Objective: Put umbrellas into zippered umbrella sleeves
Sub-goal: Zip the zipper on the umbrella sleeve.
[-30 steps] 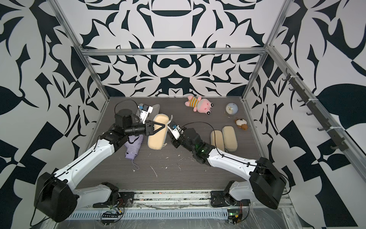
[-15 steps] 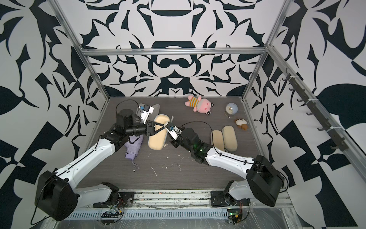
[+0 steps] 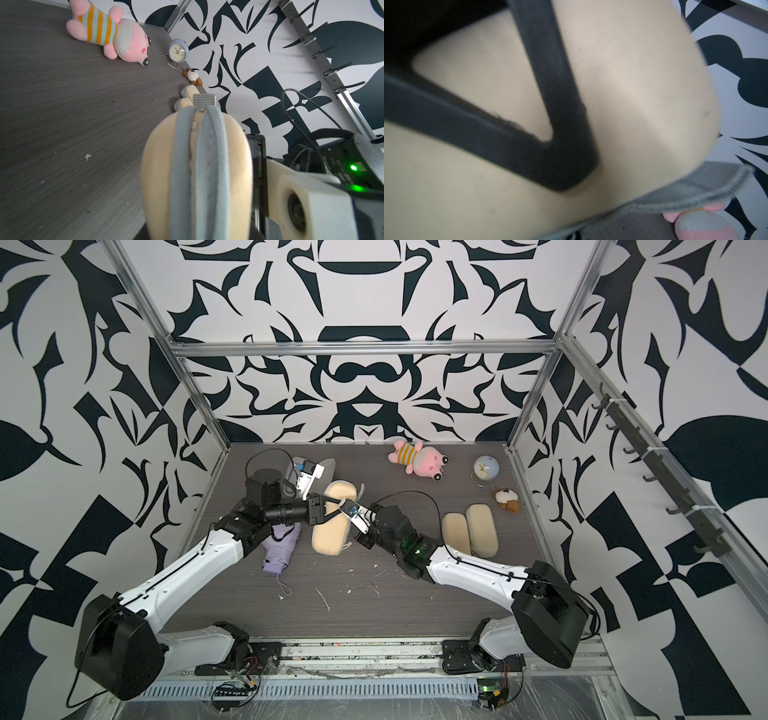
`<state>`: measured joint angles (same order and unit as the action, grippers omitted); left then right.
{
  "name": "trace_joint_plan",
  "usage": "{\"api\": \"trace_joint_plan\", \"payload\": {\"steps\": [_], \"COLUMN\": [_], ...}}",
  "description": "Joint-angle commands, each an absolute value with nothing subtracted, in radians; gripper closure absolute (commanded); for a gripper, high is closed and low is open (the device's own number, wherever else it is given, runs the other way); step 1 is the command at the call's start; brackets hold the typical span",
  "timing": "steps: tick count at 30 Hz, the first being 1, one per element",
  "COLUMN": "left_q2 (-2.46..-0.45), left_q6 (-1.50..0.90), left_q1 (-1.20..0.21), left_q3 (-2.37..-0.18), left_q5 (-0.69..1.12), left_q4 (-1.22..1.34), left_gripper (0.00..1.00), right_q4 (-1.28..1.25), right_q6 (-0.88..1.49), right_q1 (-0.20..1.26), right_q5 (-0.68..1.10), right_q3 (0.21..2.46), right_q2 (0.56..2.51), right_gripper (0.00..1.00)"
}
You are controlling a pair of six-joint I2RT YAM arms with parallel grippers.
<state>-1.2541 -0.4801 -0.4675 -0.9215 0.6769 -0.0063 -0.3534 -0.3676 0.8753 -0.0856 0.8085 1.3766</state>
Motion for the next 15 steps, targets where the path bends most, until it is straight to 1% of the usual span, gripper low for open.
{"api": "trace_joint_plan", "payload": {"steps": [1, 4, 6, 10, 13, 15], "left_q2": [-1.262, -1.267, -1.31, -1.33, -1.328, -1.324], "left_q6": [-0.478, -0.523, -0.536, -0.479, -0.463, -0.482], "left_q1": [-0.461, -0.425, -0.41, -0.387, -0.344, -0.302], "left_q3": [-0.988, -1.008, -1.024, -1.071, -1.082, -1.075], "left_q5": [0.683, 0.711, 0.744, 0.758, 0.745, 0.737], "left_q4": [-0.059, -0.064, -0.071, -0.158, -0.177, -0.148], "left_gripper": [0.92, 0.9, 0.89, 0.9, 0.94, 0.99], "right_q4": [-0.302, -0.179, -0.093, 0.007, 0.026, 0.028], "right_q6": [-0.502, -0.586, -0.633, -0.632, -0.58, -0.54], "right_q1": [0.917, 0.961, 1.002, 1.092, 1.161, 1.205], "right_q5": [-0.07, -0.064, -0.063, -0.037, 0.008, 0.038], "right_q3": [0.867, 0.858, 0.862, 0.867, 0.861, 0.855], "right_q2": [1.33, 1.323, 1.331, 1.353, 1.375, 1.399], "right_gripper": [1.0, 1.0, 1.0, 1.0, 1.0, 1.0]}}
